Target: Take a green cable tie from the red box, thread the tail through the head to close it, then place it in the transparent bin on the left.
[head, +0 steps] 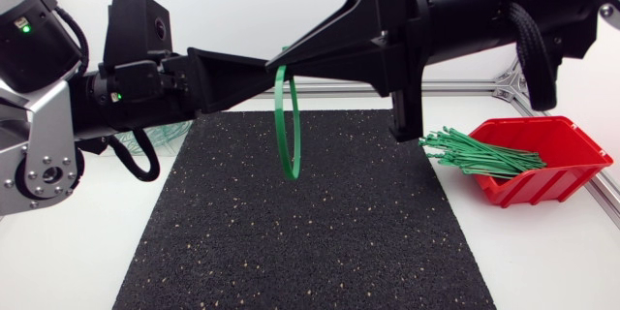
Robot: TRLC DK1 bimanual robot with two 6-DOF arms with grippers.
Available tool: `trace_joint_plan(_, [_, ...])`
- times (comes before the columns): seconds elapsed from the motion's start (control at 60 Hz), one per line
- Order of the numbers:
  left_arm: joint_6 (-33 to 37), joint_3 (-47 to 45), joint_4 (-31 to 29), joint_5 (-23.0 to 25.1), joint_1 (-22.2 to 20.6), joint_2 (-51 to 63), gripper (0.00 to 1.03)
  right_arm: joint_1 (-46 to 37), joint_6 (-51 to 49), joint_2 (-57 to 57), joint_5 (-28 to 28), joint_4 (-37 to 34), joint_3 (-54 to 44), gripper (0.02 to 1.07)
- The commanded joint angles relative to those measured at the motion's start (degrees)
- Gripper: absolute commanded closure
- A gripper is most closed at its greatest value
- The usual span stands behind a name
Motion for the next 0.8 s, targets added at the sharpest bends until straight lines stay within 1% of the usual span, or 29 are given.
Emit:
trace_joint_plan(0.0, [-1.3, -1.4, 1.0, 0.2, 0.5, -0.2, 1.00, -0.3, 1.5, -0.9, 0.0, -0.7, 1.7, 1.01])
trace_joint_plan(0.783, [-2.2, 1.3, 1.1, -0.1, -1.3, 2.0, 1.00, 0.5, 1.8, -0.4, -0.3, 1.0, -0.4, 1.01])
